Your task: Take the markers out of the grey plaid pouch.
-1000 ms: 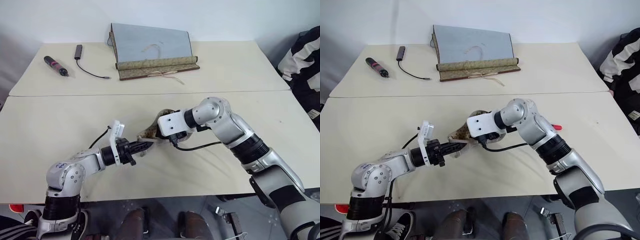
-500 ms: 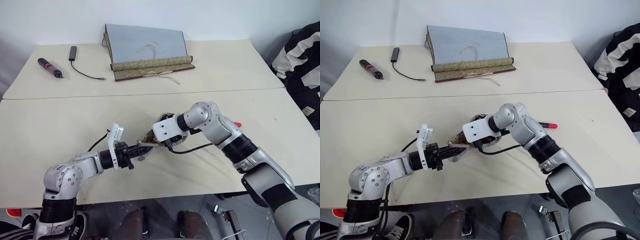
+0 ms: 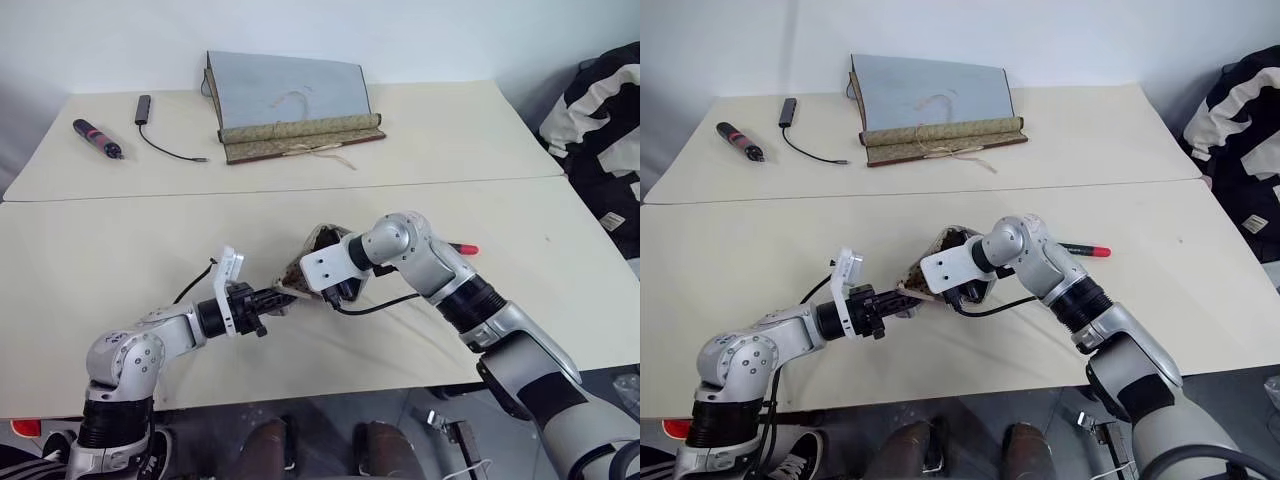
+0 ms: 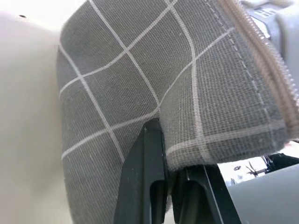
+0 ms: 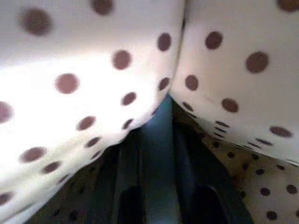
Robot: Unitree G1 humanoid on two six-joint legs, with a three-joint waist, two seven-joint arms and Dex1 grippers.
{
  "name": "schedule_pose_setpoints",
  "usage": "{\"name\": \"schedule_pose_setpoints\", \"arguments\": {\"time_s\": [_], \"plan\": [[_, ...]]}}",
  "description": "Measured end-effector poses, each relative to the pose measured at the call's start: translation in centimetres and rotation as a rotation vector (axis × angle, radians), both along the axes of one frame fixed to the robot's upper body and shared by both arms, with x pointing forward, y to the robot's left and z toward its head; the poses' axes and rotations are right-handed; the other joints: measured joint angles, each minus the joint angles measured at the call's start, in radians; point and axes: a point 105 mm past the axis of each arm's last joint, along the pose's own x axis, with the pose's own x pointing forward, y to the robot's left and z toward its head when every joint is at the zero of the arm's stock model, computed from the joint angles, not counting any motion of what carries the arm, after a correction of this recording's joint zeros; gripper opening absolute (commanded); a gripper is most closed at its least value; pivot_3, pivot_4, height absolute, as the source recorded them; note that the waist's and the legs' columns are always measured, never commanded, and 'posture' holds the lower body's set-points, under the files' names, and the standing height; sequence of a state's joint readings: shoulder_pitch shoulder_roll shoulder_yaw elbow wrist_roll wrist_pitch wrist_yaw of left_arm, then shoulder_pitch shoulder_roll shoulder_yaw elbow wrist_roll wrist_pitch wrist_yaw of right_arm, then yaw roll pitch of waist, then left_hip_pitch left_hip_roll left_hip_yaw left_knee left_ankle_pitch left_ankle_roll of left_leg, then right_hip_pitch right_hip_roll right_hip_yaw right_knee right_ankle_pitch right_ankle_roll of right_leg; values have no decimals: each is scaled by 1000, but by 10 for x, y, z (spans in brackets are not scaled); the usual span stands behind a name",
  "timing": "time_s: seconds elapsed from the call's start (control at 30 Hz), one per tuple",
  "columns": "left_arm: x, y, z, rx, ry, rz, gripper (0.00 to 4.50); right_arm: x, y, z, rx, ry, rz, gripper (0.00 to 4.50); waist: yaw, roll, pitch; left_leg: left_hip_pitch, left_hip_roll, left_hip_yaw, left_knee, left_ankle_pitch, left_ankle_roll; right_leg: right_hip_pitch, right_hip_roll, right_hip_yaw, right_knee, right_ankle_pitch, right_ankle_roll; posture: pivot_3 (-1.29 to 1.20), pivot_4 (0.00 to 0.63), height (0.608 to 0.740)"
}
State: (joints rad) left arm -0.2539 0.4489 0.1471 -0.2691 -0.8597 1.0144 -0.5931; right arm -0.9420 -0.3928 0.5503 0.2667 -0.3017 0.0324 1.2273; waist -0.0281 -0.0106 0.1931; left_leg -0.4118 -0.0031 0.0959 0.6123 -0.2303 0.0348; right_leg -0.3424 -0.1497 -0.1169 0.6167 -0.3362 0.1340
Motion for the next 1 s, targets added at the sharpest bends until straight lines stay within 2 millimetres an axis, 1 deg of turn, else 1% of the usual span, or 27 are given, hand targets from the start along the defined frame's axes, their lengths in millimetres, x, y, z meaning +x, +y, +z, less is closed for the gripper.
{"name": "schedule_pose_setpoints", "arguments": {"time_s": [0.13,0.27,0.33,0.43,0.5,0.53,0.6,0.67,0.8,0.83,0.9,1.0], "plan": [[0,-2,4,-9,-22,-9,0,-5,-10,15,-2,-3,-7,501,2,0,0,-1,0,0,0,0,0,0,0,1,-1,0,0,0,150,740],[1,-3,8,-21,-39,-15,0,-8,-21,25,15,25,-32,494,2,0,0,-1,0,0,0,-1,-1,-1,0,1,-4,0,0,0,150,740],[-1,-4,9,-46,-16,-34,0,-11,-30,31,11,47,-46,494,2,0,0,-2,0,0,0,-1,-1,-1,0,1,-4,0,0,0,150,740],[-2,0,5,-53,32,-33,0,-11,-50,46,32,81,-106,494,3,0,0,-2,0,0,0,-1,0,-1,0,1,-5,0,0,0,150,740],[-1,4,-3,-60,79,-18,0,-15,-58,57,30,85,-116,494,3,0,0,-2,0,0,0,-1,0,-1,0,0,-6,0,0,0,150,740],[-1,4,-3,-72,86,-20,0,-16,-60,61,32,92,-123,494,2,0,0,-2,1,0,0,-1,0,-1,0,0,-6,0,0,0,150,740],[0,3,-3,-75,84,-20,0,-19,-60,65,55,110,-124,494,1,0,0,-2,1,0,0,-2,-1,-1,-1,1,-7,0,0,0,150,740],[4,1,-3,-50,47,-5,0,-20,-60,65,68,131,-127,494,3,0,0,-2,1,0,0,-2,-1,-1,0,0,-7,0,0,0,150,740],[19,0,2,-22,-32,68,0,-20,-54,70,107,136,-113,494,10,0,0,-2,0,1,0,-2,0,-1,-1,0,-7,0,0,0,150,740],[21,2,2,-11,-48,80,0,-22,-49,74,150,154,-97,494,10,0,0,-2,0,1,0,-2,0,-1,-1,0,-7,0,0,0,150,740],[26,6,5,25,-93,104,0,-24,-42,91,249,165,-71,494,10,0,0,-3,0,0,0,-2,0,-2,-1,0,-6,0,0,0,150,740],[36,16,14,102,-189,154,0,-23,-45,119,355,134,-69,494,13,-1,0,-5,0,0,0,-2,0,-4,-1,-1,-6,0,0,0,150,740]]}}
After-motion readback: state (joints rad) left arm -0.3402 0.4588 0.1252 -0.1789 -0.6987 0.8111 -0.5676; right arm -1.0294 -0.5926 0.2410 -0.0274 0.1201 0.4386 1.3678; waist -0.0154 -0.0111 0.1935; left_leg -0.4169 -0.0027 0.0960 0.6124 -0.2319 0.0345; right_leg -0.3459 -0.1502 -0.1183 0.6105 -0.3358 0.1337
